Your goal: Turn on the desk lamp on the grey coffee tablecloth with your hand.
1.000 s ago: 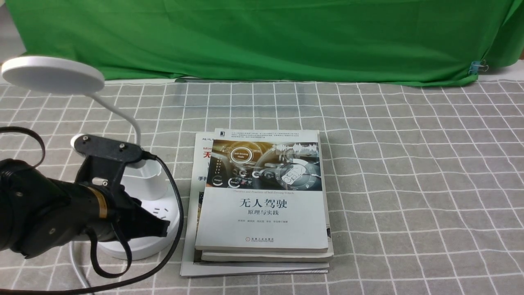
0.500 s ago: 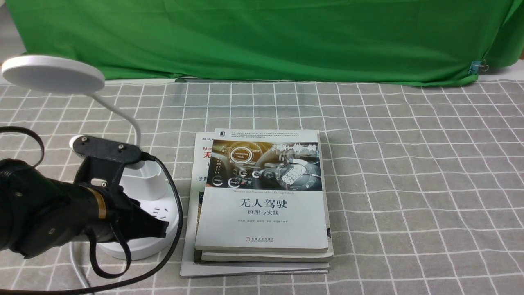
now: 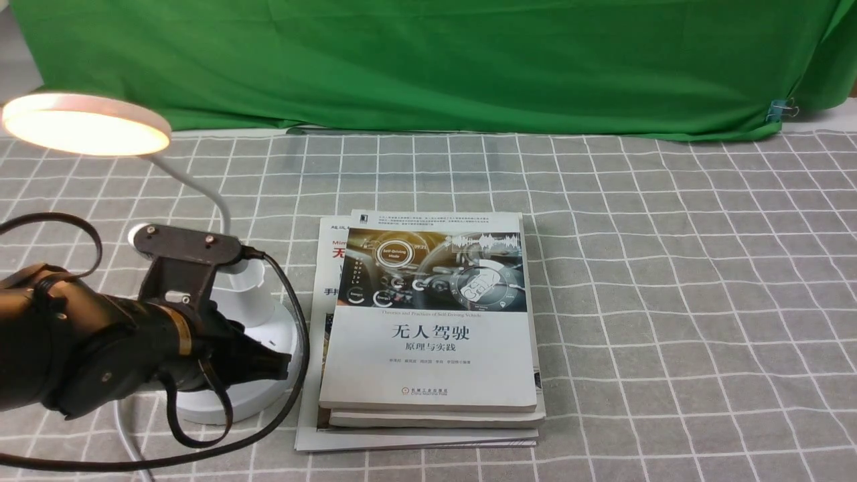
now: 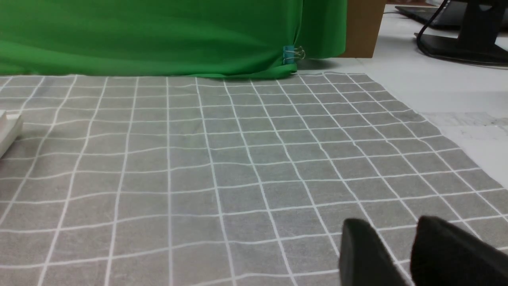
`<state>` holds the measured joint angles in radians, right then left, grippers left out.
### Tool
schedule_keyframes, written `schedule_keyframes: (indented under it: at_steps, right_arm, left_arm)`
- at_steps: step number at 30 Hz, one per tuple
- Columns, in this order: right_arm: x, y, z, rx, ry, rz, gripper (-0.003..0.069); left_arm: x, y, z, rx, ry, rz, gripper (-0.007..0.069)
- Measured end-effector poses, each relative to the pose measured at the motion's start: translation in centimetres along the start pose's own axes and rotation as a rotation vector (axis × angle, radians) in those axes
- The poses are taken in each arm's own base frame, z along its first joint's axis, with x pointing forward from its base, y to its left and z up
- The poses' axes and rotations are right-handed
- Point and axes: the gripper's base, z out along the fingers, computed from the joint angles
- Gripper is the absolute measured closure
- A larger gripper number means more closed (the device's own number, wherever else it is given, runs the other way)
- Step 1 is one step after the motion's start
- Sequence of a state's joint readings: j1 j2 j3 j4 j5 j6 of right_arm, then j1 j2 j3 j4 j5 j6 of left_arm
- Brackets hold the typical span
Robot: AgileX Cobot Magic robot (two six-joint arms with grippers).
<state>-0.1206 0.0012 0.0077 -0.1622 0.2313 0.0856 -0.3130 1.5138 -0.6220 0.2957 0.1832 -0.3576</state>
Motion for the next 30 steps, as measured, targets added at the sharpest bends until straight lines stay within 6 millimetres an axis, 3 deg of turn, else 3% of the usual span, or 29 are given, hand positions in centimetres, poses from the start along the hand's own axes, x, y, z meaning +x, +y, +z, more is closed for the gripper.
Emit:
schedule_keyframes:
  at_steps: [8, 13, 16, 22, 30]
  right_arm:
    - [0.0, 0.0, 0.0, 0.000, 0.000, 0.000, 0.0414]
    - [0.0, 0.0, 0.0, 0.000, 0.000, 0.000, 0.0414]
    - [0.0, 0.0, 0.0, 0.000, 0.000, 0.000, 0.0414]
    - [0.0, 0.0, 0.0, 0.000, 0.000, 0.000, 0.0414]
    - [0.0, 0.0, 0.0, 0.000, 0.000, 0.003, 0.0414]
  left_arm:
    - [-0.5, 0.1, -1.8, -0.007, -0.050, 0.005, 0.0606]
    - [-1.3, 0.2, -5.4, 0.006, -0.164, -0.040, 0.0606]
    - [0.1, -0.2, -7.8, 0.056, -0.219, -0.104, 0.0606]
    - [5.0, -1.2, -11.5, 0.184, -0.333, -0.109, 0.0606]
    - [6.8, -0.1, -17.9, 0.177, -0.740, 0.039, 0.0606]
